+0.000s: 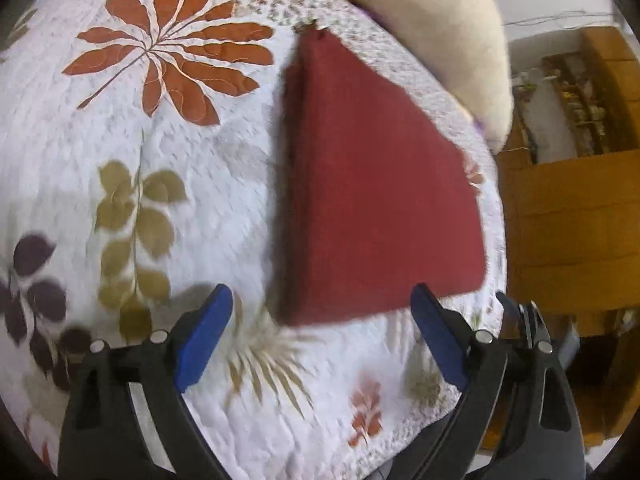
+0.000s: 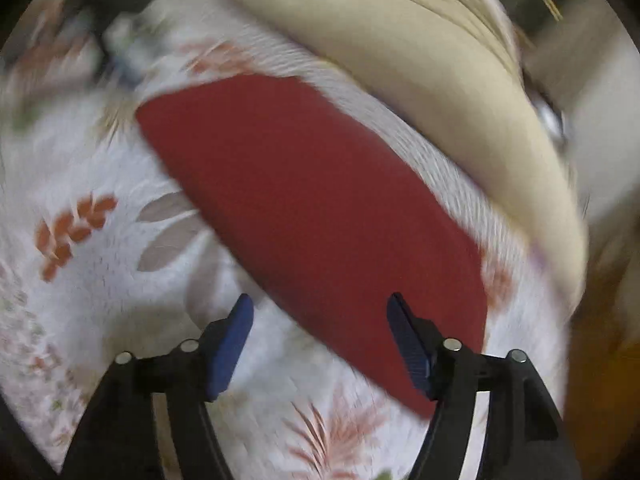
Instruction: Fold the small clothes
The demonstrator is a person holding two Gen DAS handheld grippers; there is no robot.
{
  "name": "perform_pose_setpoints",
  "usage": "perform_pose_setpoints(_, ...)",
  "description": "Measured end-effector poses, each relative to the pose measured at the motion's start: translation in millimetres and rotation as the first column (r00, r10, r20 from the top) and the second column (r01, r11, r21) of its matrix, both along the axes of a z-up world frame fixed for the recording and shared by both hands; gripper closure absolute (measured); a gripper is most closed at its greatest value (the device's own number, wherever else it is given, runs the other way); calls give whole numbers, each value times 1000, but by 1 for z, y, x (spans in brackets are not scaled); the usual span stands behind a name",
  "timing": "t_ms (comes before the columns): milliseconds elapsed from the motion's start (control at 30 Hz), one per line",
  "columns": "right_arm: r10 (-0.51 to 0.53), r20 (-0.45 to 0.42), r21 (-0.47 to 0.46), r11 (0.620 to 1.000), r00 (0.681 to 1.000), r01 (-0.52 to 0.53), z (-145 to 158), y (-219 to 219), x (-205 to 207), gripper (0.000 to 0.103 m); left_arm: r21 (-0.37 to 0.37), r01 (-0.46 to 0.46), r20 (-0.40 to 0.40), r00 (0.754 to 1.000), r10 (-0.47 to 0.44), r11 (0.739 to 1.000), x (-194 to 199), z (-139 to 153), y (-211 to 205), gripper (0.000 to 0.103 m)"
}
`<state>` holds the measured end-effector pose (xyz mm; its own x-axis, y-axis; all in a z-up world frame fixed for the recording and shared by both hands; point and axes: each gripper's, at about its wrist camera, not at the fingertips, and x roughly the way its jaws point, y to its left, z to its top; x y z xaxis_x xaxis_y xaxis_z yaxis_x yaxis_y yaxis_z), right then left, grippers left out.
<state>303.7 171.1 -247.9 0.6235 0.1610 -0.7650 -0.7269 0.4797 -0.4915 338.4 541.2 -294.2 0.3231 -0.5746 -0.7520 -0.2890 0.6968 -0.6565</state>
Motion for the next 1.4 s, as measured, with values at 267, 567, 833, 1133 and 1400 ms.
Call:
perform_pose_setpoints(267, 208, 227, -254, 956, 951, -148, -69, 106, -43, 35, -185, -82, -44, 996, 75, 979, 42, -36, 18, 13)
perform_pose_setpoints(567, 239, 320, -295, 945, 917, -144, -97, 177, -30, 52, -288, -94, -16, 996, 93, 953, 60, -49, 34, 13)
perform_pose_setpoints(833, 175, 278, -163, 978, 945, -133, -84, 202, -17, 87, -369, -132, -20, 991, 135, 920, 71, -55, 40, 11)
perform_pose_setpoints(1133, 90, 253, -10, 996, 963, -91, -31, 183, -2, 87, -384, -111, -39, 994, 104, 917, 115, -58, 14, 11)
perform_pose_setpoints(1400, 50, 217, 55, 997, 975, -63, -21, 176, -1, 87, -284, -60, -101, 994, 32, 957, 147, -53, -3, 88)
